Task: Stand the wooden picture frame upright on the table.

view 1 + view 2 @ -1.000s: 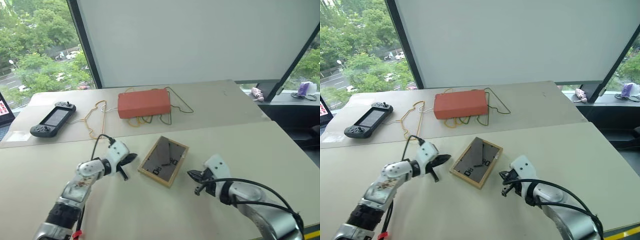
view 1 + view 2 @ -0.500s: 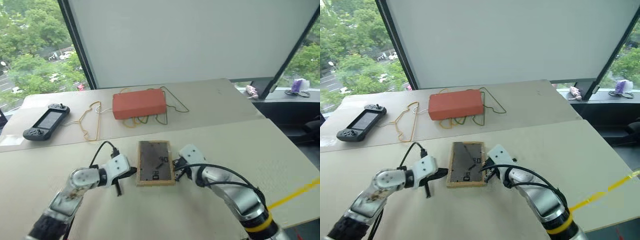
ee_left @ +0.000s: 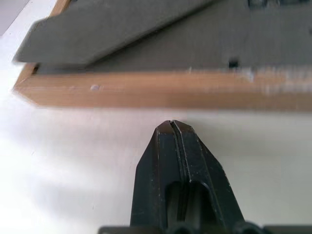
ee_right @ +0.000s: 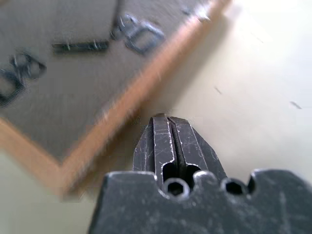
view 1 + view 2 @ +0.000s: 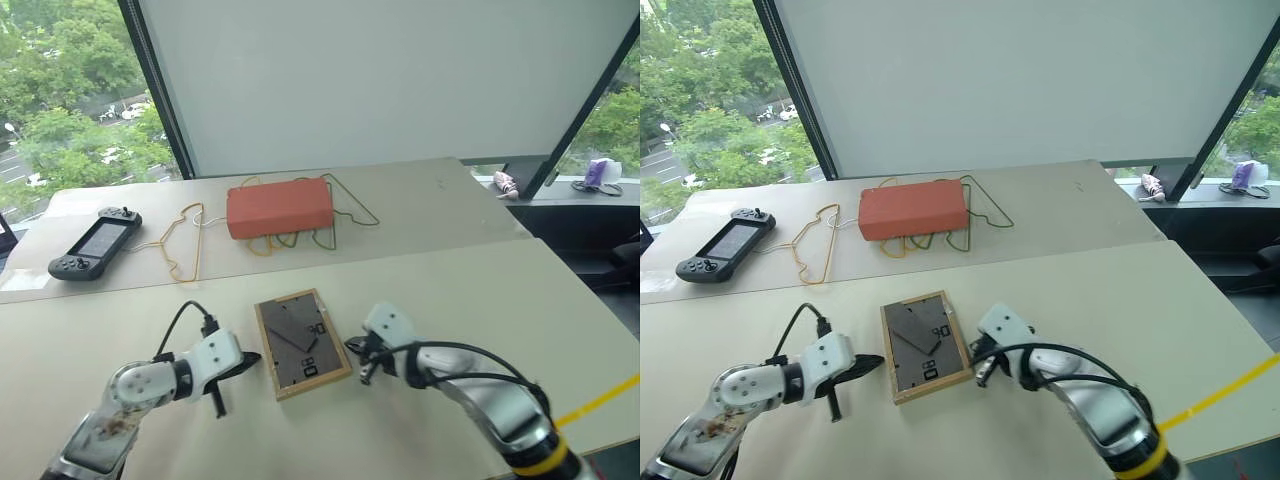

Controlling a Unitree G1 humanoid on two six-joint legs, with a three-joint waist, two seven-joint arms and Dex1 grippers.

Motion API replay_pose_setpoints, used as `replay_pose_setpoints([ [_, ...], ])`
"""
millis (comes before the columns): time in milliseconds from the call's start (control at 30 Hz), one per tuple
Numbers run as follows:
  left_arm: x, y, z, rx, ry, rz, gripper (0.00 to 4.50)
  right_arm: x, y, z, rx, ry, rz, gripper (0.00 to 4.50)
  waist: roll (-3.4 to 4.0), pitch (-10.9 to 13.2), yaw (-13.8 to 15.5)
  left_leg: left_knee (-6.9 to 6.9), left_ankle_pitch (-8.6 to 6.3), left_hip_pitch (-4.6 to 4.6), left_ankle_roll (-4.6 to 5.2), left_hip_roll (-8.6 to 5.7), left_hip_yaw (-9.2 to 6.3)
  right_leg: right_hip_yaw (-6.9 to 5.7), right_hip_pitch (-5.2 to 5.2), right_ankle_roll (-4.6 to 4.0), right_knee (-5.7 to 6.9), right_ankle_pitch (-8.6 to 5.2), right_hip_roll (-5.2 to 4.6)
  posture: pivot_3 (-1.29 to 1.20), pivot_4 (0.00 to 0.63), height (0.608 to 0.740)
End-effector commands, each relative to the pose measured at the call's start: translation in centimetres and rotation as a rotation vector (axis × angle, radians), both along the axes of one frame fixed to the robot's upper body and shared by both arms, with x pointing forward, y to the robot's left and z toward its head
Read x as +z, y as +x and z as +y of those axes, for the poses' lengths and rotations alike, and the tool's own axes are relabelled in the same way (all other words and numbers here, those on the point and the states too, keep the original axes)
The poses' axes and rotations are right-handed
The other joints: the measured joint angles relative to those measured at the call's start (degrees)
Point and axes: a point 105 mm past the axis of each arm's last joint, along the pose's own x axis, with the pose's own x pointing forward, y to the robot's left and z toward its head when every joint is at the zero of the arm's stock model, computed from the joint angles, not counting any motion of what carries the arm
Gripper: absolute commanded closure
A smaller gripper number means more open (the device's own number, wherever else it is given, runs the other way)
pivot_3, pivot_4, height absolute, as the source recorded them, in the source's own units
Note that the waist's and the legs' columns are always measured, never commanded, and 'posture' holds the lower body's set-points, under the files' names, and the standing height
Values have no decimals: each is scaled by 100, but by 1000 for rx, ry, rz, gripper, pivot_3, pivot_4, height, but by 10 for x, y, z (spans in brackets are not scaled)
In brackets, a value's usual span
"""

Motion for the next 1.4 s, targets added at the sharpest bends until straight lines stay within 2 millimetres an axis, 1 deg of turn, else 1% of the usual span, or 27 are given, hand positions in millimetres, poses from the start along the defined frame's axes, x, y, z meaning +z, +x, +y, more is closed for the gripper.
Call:
replay_pose_setpoints([
  [33, -5, -1, 45, -22, 236, -179, 4483, -11, -3, -30, -1, -72, 27, 4500, -1, 0, 4, 0, -1, 2, 1, 0, 1, 0, 2, -1, -1, 0, 0, 0, 150, 740],
  [67, -1, -2, 47, -87, 295, -287, 4483, -13, -4, -32, 12, -78, 35, 4500, -1, 0, 11, 0, -2, 6, 3, 1, 3, 0, 6, -2, -2, -2, 0, 0, 150, 740],
  [100, 6, -1, 46, -135, 319, -395, 4483, -14, -4, -32, 26, -77, 38, 4500, -1, 0, 18, 0, -1, 9, 3, 1, 3, 0, 11, -4, 0, -3, 1, 0, 150, 740],
  [133, 10, -3, 40, -218, 330, -488, 4483, -14, -4, -31, 42, -76, 40, 4500, 0, 0, 35, 0, -1, 7, 2, 2, 5, 0, 15, -7, 2, -4, 1, 0, 150, 740],
  [167, 12, -4, 36, -270, 328, -545, 4483, -14, -3, -29, 52, -73, 41, 4500, 0, -1, 62, 0, 1, 3, -1, 2, 6, 1, 21, -7, 2, -5, 1, 0, 150, 740],
  [233, 14, -5, 25, -376, 344, -678, 3976, -12, 0, -20, 86, -58, 50, 4500, -1, -1, 99, 2, 5, 6, -9, 3, 6, 1, 26, -7, 3, -4, 1, 0, 150, 740],
  [267, 14, -3, 22, -400, 346, -719, 3793, -11, 1, -16, 97, -50, 56, 4500, -2, -2, 107, 8, 11, 9, -19, 3, 6, 2, 25, -7, 5, -2, 1, 0, 150, 740],
  [300, 15, -2, 14, -451, 358, -773, 3565, -9, 1, -8, 122, -28, 70, 4500, -2, -1, 108, 10, 23, 17, -40, 3, 6, 1, 21, -10, 5, 5, 1, 0, 150, 740],
  [333, 16, 0, 6, -485, 362, -825, 3565, -7, 0, 0, 150, -12, 83, 4500, -4, -2, 104, 10, 23, 17, -41, 3, 6, 1, 20, -11, 4, 7, 1, 0, 150, 740],
  [367, 17, 1, -1, -518, 366, -872, 3008, -5, -1, 7, 170, 2, 102, 4500, -4, -2, 87, 10, 36, 17, -63, 5, 5, 1, 16, -14, 6, 16, 4, 0, 150, 740],
  [400, 18, 2, -7, -542, 351, -907, 2806, -5, -2, 12, 189, 11, 120, 4500, -4, -2, 81, 8, 38, 17, -67, 5, 5, 1, 12, -15, 7, 18, 4, 0, 150, 740],
  [433, 19, 5, -12, -546, 341, -939, 2483, -5, -3, 17, 206, 14, 139, 4500, -4, -2, 68, 8, 38, 18, -67, 6, 5, 1, 11, -15, 6, 19, 5, 0, 150, 740],
  [467, 20, 7, -15, -548, 334, -964, 2122, -6, -4, 21, 211, 18, 170, 4500, -4, -2, 56, 7, 40, 16, -71, 6, 3, 0, 7, -15, 7, 19, 7, 0, 150, 740],
  [500, 19, 9, -19, -559, 327, -981, 1670, -8, -6, 24, 218, 22, 209, 4500, -4, -2, 41, 8, 43, 17, -75, 5, 3, 1, 6, -15, 8, 19, 6, 0, 150, 740],
  [533, 18, 11, -21, -565, 326, -988, 1364, -10, -10, 27, 231, 18, 248, 4500, -3, -2, 21, 8, 46, 17, -81, 5, 3, 0, 7, -15, 8, 19, 6, 0, 150, 740],
  [567, 16, 9, -24, -588, 312, -991, 1031, -11, -12, 29, 242, 10, 273, 4500, -3, -3, 6, 7, 46, 15, -82, 5, 2, 0, 6, -14, 8, 20, 6, 0, 150, 740],
  [633, 12, 7, -27, -626, 295, -994, 195, -10, -13, 33, 247, 13, 294, 4500, -3, -3, -6, 6, 46, 15, -81, 4, 2, -1, 5, -12, 35, 21, 5, 0, 150, 740],
  [667, 9, 5, -28, -643, 291, -985, 19, -9, -11, 35, 243, 20, 296, 4500, 0, -5, -4, 6, 45, 16, -80, 4, 3, -3, 6, -8, 44, 18, 2, 0, 150, 740],
  [833, 3, 6, -32, -658, 258, -980, 19, -3, -9, 48, 250, 39, 286, 4500, 12, -12, -3, 4, 39, 21, -70, 3, 6, -5, 6, -2, 49, 14, 0, 0, 150, 740],
  [933, 0, 7, -38, -673, 249, -984, 19, 1, -14, 59, 279, 66, 297, 4500, 12, -12, 4, 4, 37, 24, -67, 4, 3, -5, 4, -2, 68, 14, 1, 0, 150, 740],
  [1067, -1, 8, -40, -680, 244, -987, 19, 3, -15, 68, 288, 78, 297, 4500, 14, -13, 4, 5, 38, 26, -68, 3, 1, -5, 1, 0, 81, 12, -1, 0, 150, 740],
  [1233, 4, 8, -39, -667, 208, -997, 19, 2, -15, 67, 279, 75, 295, 4500, 14, -13, 6, 6, 43, 24, -77, 1, 1, -6, -3, 2, 78, 10, -4, 0, 150, 740],
  [1333, 5, 5, -32, -663, 207, -987, 19, -1, -11, 59, 249, 57, 293, 4500, 14, -13, 6, 5, 42, 22, -76, 1, 2, -6, -5, 4, 79, 9, -4, 0, 150, 740],
  [1400, 3, 2, -29, -671, 207, -970, 573, -2, -9, 55, 232, 53, 291, 4500, 14, -13, -1, 5, 42, 20, -77, 1, 2, -6, -8, 4, 78, 9, -4, 0, 150, 740],
])
